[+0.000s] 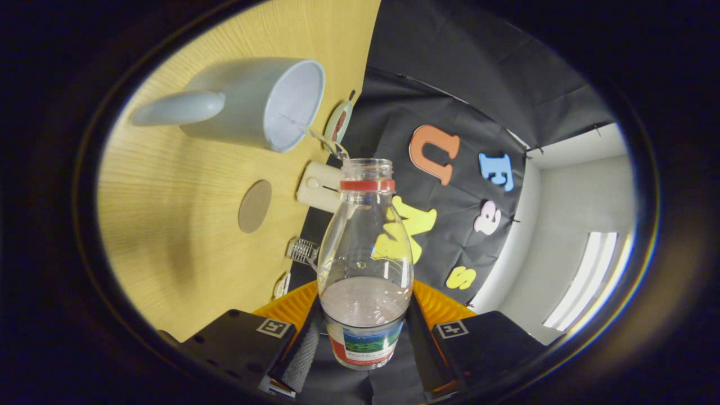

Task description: Take the bottle from table, then pour the juice into the cup, finally place the bottle on the coaster

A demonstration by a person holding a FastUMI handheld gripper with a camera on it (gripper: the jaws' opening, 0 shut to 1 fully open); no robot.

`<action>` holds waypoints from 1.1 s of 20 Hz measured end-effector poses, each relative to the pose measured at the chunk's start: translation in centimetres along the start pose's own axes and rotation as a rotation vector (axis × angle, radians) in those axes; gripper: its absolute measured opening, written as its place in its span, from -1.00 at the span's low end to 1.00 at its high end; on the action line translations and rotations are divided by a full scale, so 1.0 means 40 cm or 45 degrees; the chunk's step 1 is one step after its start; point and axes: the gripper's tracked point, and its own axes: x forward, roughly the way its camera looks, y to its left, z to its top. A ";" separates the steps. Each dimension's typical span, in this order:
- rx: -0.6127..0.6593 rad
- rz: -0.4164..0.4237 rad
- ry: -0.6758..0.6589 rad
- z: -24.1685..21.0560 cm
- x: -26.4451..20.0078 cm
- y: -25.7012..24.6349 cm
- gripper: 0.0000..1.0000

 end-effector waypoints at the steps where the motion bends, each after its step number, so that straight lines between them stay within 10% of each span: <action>1: -0.002 0.003 -0.001 -0.001 0.000 0.000 0.57; 22: -0.139 -0.035 -0.034 0.046 -0.005 -0.027 0.57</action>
